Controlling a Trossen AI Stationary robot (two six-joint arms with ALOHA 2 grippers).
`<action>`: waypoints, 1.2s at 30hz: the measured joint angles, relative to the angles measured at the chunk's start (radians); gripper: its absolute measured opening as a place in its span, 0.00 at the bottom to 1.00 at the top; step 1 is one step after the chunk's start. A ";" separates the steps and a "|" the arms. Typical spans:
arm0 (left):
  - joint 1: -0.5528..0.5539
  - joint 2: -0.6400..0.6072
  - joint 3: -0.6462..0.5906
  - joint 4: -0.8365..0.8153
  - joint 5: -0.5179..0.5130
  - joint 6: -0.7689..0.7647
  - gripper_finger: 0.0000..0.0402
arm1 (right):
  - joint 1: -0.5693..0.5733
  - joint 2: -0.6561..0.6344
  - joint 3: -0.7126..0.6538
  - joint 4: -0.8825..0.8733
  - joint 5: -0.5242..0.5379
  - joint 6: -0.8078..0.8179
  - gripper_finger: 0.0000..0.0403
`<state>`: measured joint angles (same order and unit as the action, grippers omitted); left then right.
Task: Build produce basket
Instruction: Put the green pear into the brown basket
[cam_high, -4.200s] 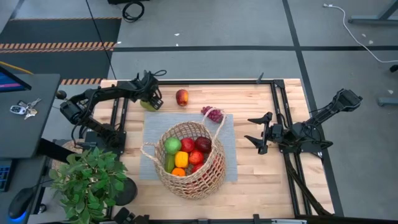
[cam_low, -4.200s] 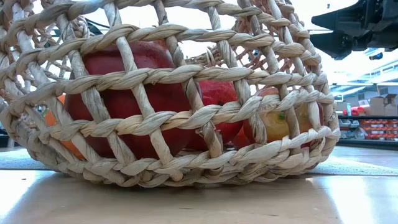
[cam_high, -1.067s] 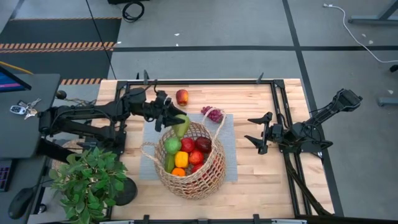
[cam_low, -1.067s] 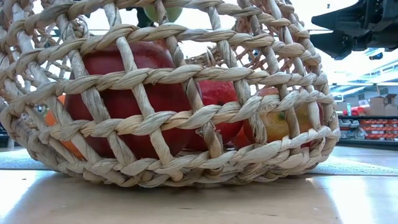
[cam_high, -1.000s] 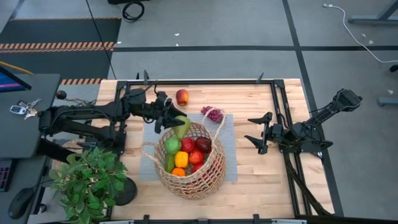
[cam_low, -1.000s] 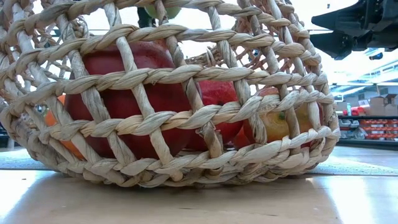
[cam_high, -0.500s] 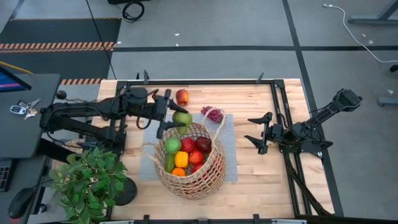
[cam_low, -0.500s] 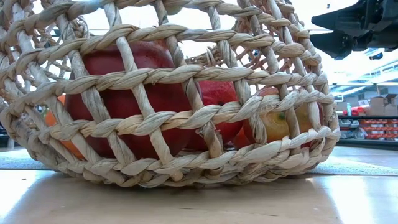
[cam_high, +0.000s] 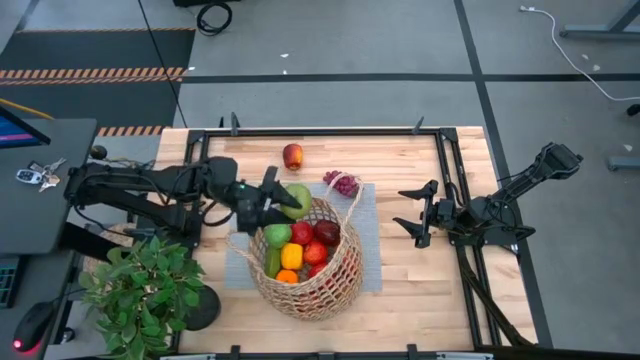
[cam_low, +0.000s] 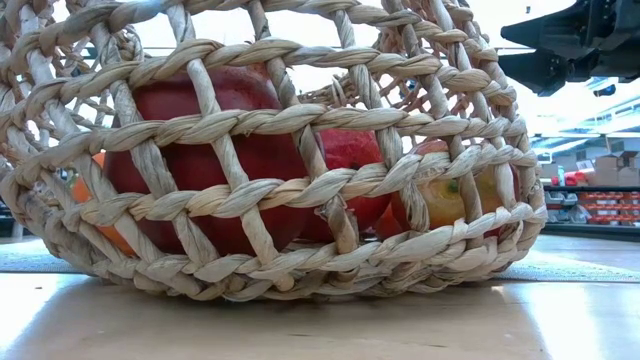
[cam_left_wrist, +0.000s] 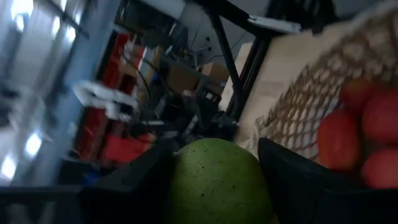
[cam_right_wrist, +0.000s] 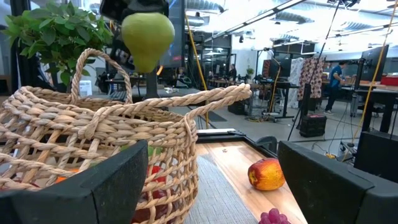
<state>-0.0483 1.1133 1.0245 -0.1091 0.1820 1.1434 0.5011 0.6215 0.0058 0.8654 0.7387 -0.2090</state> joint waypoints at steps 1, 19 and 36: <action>-0.007 0.000 0.000 0.000 -0.008 0.059 0.58 | 0.000 0.000 0.000 0.000 0.000 0.000 0.90; -0.044 0.007 -0.002 0.001 -0.149 0.289 0.58 | 0.000 0.000 0.000 0.000 0.000 0.000 0.90; -0.025 0.089 -0.001 -0.045 -0.124 -0.711 0.58 | 0.000 0.000 0.000 0.002 0.000 0.000 0.90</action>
<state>-0.0737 1.2021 1.0231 -0.1543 0.0579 0.4327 0.5011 0.6213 0.0058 0.8669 0.7390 -0.2089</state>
